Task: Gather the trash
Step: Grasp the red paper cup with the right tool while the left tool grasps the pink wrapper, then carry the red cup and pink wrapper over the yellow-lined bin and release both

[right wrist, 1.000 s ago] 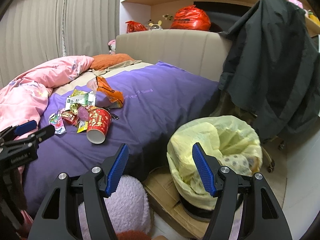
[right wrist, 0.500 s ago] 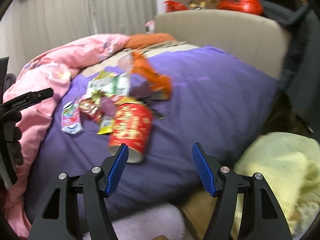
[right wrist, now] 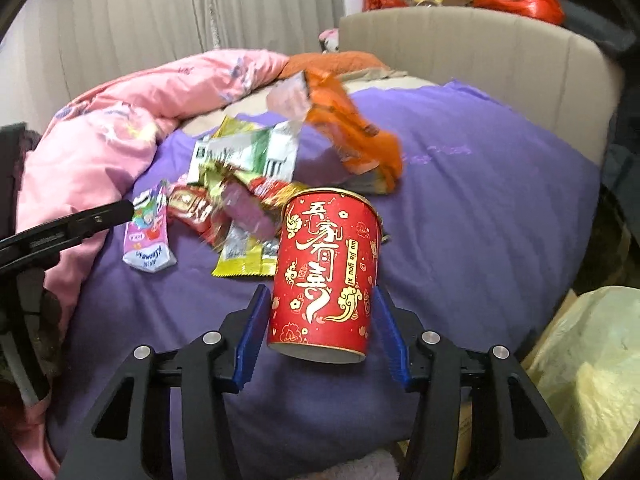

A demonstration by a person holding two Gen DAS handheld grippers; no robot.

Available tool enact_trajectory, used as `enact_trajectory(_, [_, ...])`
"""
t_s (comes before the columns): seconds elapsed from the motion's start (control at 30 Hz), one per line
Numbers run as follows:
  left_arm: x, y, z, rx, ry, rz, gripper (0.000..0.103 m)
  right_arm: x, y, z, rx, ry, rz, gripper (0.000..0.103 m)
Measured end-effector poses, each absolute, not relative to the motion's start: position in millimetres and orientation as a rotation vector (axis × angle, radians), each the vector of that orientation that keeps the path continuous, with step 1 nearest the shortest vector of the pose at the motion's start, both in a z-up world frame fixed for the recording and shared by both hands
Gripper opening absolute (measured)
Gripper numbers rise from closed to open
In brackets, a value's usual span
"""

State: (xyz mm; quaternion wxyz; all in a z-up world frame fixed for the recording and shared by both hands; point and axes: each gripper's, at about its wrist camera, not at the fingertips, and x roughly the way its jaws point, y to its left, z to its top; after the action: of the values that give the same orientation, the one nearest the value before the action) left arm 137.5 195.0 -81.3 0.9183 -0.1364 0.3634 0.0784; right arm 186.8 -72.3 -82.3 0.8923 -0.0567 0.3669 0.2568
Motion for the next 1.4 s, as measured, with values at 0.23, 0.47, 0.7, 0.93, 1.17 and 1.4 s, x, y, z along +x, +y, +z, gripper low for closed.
enact_trajectory(0.23, [165.7,217.7,-103.1,-0.376,0.837,0.215,0.072,177.7,-93.8,-68.6,-0.093,0.711,0.496,0.049])
enact_trajectory(0.47, [165.9,227.9,-112.7,-0.471,0.874,0.156,0.041,174.4,-104.5,-76.3,-0.047,0.751,0.49,0.049])
enact_trajectory(0.7, [152.5,216.0,-98.1,-0.425,0.806,0.117,0.004,160.2,-106.9,-65.9,-0.068,0.721,0.474,0.049])
enact_trajectory(0.93, [134.0,187.0,-63.6,-0.311,0.707,0.128,0.003,147.2,-126.4,-53.5,-0.042,0.689,0.46,0.049])
enact_trajectory(1.17, [119.3,148.6,-25.5,-0.223,0.635,0.115,0.003,131.9,-150.3,-32.8,-0.016,0.621,0.448,0.049])
enact_trajectory(1.4, [105.7,87.8,20.4,-0.12,0.536,0.075,0.003,106.8,-195.2,-6.1,-0.014,0.525,0.407,0.049])
